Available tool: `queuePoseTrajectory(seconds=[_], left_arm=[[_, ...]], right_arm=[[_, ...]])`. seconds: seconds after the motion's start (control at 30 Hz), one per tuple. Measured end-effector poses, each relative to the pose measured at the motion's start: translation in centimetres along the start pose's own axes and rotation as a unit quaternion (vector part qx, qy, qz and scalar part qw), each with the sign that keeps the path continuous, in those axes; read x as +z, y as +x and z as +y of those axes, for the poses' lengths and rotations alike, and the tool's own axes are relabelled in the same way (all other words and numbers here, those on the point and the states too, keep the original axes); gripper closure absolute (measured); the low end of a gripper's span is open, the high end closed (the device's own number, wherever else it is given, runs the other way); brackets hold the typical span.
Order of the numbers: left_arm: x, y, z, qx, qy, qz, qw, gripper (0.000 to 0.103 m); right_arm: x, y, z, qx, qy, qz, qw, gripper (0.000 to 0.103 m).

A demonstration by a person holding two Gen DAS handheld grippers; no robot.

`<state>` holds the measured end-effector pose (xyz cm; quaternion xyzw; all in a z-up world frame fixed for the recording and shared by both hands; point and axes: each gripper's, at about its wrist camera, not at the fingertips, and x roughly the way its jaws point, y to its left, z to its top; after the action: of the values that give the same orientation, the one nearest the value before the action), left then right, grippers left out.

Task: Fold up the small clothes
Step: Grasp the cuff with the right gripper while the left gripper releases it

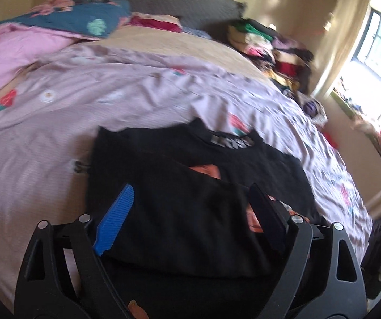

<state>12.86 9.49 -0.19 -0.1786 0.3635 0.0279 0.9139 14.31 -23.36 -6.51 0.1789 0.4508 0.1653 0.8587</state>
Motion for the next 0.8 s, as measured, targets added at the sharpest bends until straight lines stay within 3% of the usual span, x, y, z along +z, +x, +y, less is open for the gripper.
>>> queuePoseTrajectory(seconds=[0.1,0.23,0.27,0.47,0.53,0.67,0.8], left_arm=[[0.5,-0.8,2.9,0.025,-0.03,-0.01,0.9992,0.021],[0.3,-1.4,5.8,0.04,-0.063,-0.016,0.9971,0.021],[0.3,-1.4,6.4,0.043,-0.069,-0.016,0.9966,0.021],[-0.2,-1.1,7.9,0.043,-0.086,-0.01,0.9953,0.021],[-0.4,-1.1,8.0,0.041,-0.085,-0.008,0.9955,0.021],[-0.5,-1.1,8.2,0.038,-0.086,-0.009,0.9955,0.021],[-0.4,-0.6,8.5,0.034,-0.095,-0.006,0.9949,0.021]], right_arm=[[0.1,0.8,0.2,0.011,0.002,0.013,1.0,0.068],[-0.2,1.4,0.9,0.01,-0.017,0.019,1.0,0.078],[-0.2,1.4,1.1,0.013,-0.022,0.017,1.0,0.088],[-0.4,0.6,1.9,0.034,-0.042,0.003,0.999,0.093],[0.0,-0.6,2.3,0.044,-0.057,-0.021,0.997,0.095],[1.9,-3.1,4.5,0.061,-0.113,-0.069,0.989,0.096],[4.8,-4.6,7.1,0.065,-0.167,-0.09,0.98,0.096]])
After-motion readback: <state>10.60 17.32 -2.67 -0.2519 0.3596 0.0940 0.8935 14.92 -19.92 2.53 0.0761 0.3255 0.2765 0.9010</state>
